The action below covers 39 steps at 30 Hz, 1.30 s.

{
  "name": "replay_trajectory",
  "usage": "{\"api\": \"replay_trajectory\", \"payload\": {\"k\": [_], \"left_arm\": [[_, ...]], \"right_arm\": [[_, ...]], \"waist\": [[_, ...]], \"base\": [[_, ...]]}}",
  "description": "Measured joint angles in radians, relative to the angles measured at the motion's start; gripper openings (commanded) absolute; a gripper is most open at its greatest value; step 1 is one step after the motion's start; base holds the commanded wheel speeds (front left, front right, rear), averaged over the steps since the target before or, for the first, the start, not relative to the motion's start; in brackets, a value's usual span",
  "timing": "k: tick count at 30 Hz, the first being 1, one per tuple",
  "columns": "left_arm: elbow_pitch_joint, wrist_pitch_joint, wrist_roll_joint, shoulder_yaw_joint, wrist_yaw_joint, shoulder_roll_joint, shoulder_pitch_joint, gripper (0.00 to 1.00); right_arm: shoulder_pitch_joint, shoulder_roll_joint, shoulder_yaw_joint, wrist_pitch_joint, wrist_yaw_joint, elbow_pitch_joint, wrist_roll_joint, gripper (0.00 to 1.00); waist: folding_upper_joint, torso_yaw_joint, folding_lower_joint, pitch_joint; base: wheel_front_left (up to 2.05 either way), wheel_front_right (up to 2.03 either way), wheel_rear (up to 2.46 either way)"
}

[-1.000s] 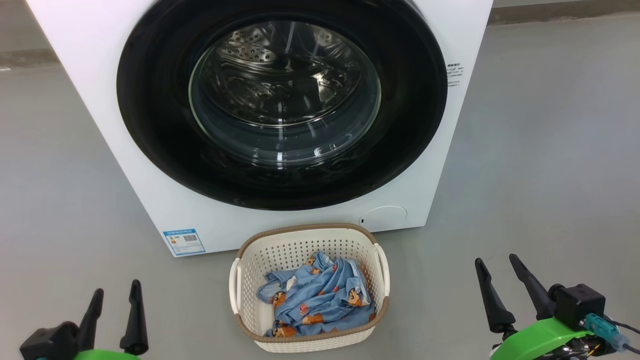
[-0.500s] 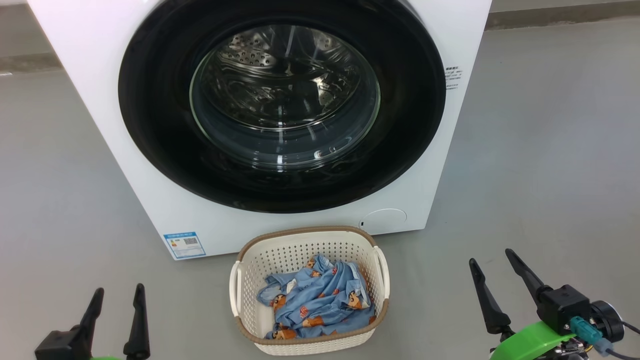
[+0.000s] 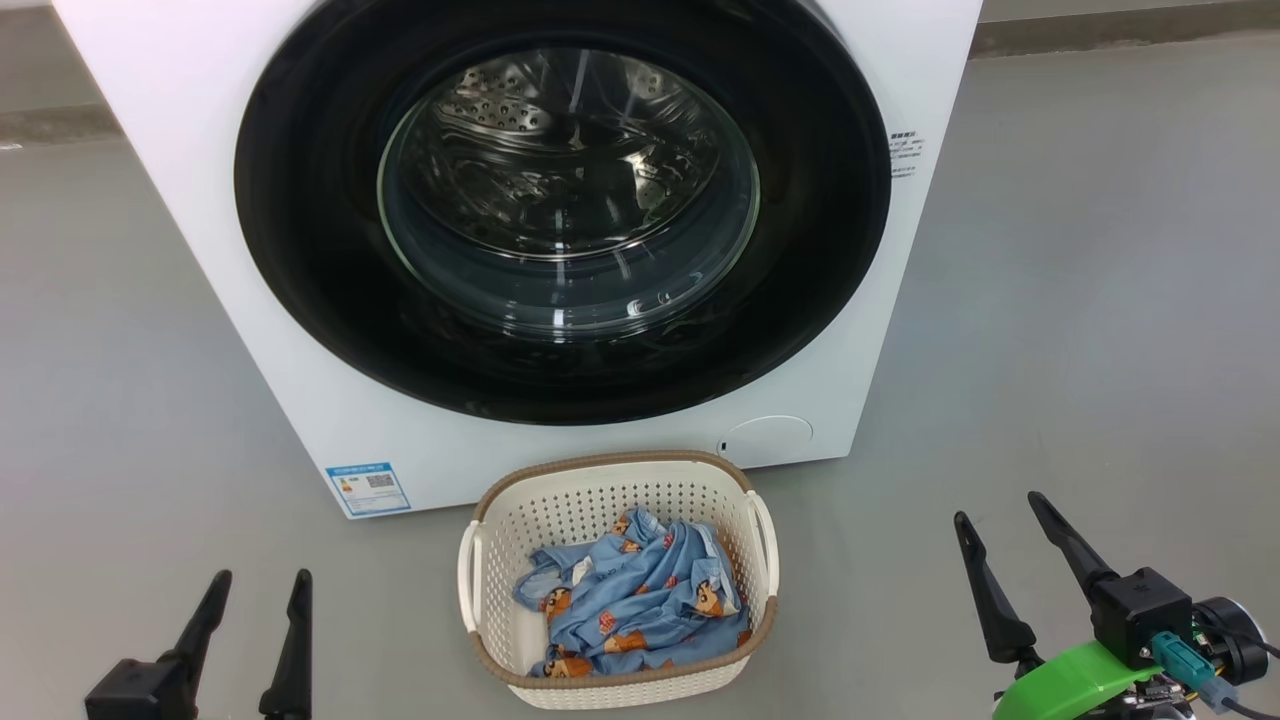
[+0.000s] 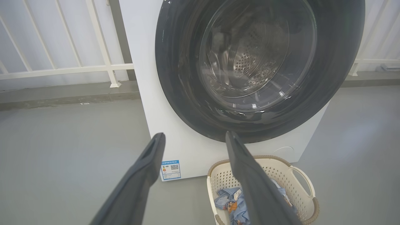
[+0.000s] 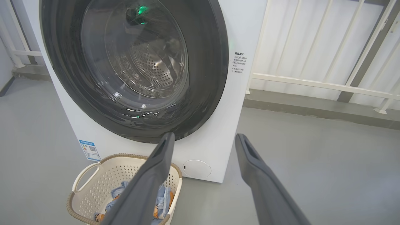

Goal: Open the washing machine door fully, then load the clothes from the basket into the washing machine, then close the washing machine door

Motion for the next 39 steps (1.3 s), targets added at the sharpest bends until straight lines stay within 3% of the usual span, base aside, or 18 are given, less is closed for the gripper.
{"api": "replay_trajectory", "payload": {"k": [39], "left_arm": [[-0.003,0.000,0.000,0.010,0.000,-0.017,0.012,1.00]], "right_arm": [[-0.028,0.000,-0.002,0.000,0.000,0.024,0.000,1.00]], "waist": [[0.0000,-0.003,0.0000,-0.002]], "base": [[0.00,0.00,0.00]]}}
